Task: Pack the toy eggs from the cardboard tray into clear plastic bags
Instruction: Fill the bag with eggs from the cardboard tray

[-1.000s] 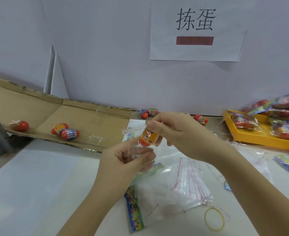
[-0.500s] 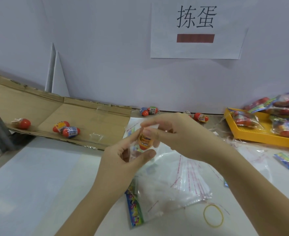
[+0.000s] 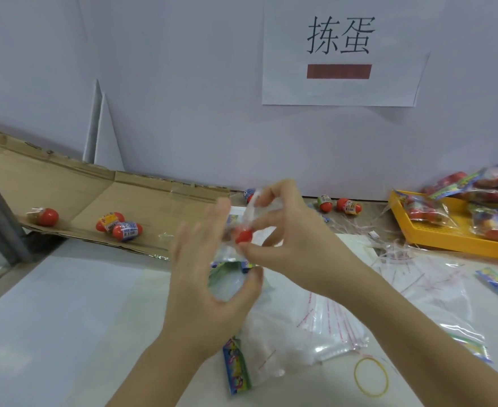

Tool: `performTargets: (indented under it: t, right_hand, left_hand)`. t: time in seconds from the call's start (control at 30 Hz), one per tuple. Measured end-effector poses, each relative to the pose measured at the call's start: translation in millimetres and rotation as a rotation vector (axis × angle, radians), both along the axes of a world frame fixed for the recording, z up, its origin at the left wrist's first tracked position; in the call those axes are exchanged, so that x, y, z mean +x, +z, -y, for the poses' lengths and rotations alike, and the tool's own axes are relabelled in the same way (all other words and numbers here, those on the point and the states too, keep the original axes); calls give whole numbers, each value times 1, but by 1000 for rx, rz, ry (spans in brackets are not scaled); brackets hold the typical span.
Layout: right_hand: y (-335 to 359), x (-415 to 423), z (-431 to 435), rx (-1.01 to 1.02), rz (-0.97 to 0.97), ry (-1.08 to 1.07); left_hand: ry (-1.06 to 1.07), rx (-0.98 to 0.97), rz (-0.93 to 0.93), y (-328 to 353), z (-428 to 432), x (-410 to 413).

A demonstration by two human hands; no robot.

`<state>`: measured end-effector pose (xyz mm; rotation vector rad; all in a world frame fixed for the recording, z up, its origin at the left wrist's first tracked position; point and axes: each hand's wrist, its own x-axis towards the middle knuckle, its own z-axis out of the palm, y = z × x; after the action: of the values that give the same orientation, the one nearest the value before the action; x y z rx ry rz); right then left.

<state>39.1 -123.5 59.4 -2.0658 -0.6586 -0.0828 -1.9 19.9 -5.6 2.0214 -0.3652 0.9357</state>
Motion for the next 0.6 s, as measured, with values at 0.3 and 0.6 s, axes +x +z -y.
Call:
performTargets:
  t: [0.3,0.6]
  right_hand:
    - [-28,9,-6,189,-219,138]
    - [-46,11,-17,248,-361,177]
  left_hand:
    - [348,-1427,-436,0,4,-1]
    - [78,-1866,-436,13,9,-7]
